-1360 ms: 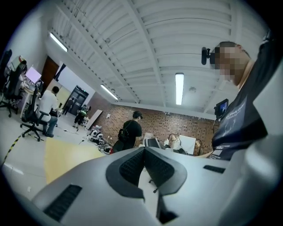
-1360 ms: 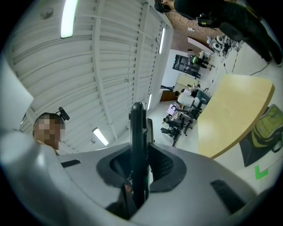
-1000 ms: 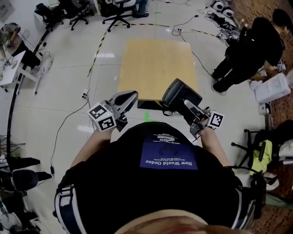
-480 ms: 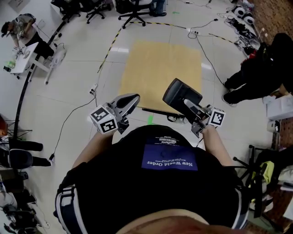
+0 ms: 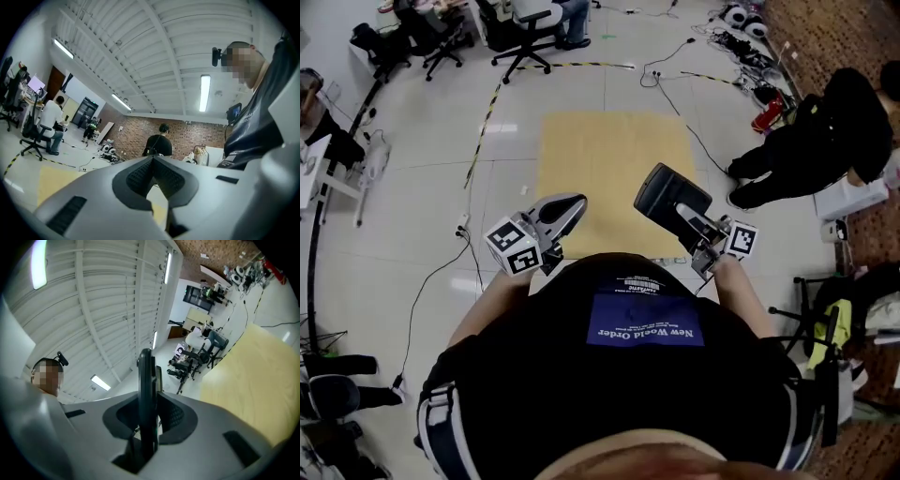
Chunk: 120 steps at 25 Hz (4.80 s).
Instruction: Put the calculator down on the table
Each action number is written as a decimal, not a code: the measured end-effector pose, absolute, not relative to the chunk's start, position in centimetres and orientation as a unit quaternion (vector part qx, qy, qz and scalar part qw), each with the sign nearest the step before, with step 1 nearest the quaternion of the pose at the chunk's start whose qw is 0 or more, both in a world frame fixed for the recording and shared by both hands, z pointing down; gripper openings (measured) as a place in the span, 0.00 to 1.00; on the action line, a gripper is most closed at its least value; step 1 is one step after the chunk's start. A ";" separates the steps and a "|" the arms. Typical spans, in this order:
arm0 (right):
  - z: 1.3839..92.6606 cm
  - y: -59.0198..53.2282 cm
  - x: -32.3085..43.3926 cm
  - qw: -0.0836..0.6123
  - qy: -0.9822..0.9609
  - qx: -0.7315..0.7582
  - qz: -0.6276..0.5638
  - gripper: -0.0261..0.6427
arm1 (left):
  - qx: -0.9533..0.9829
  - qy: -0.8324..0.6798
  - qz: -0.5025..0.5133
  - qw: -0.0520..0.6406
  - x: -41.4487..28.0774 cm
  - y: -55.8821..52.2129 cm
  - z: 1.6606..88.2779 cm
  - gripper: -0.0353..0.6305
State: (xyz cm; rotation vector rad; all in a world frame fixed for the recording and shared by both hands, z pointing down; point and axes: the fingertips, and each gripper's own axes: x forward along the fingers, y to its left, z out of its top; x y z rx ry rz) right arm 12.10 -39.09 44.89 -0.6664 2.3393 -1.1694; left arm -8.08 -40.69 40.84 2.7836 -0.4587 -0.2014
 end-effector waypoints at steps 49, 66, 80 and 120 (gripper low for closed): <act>77.3 -59.4 38.8 -0.104 0.716 -0.243 -0.646 0.20 | 0.922 -0.114 0.053 0.365 23.7 -49.2 57.5 0.06; 75.8 -62.1 36.4 -0.212 0.739 -0.342 -0.540 0.50 | 0.920 -0.127 0.039 0.370 23.0 -50.7 55.7 0.06; 78.1 -61.1 36.7 -0.200 0.729 -0.371 -0.539 0.64 | 0.915 -0.151 0.014 0.373 20.9 -50.2 54.6 0.06; 45.3 -49.0 5.1 0.019 0.913 -0.354 -0.204 0.02 | 0.969 -0.182 -0.042 0.164 -12.7 -48.5 40.8 0.06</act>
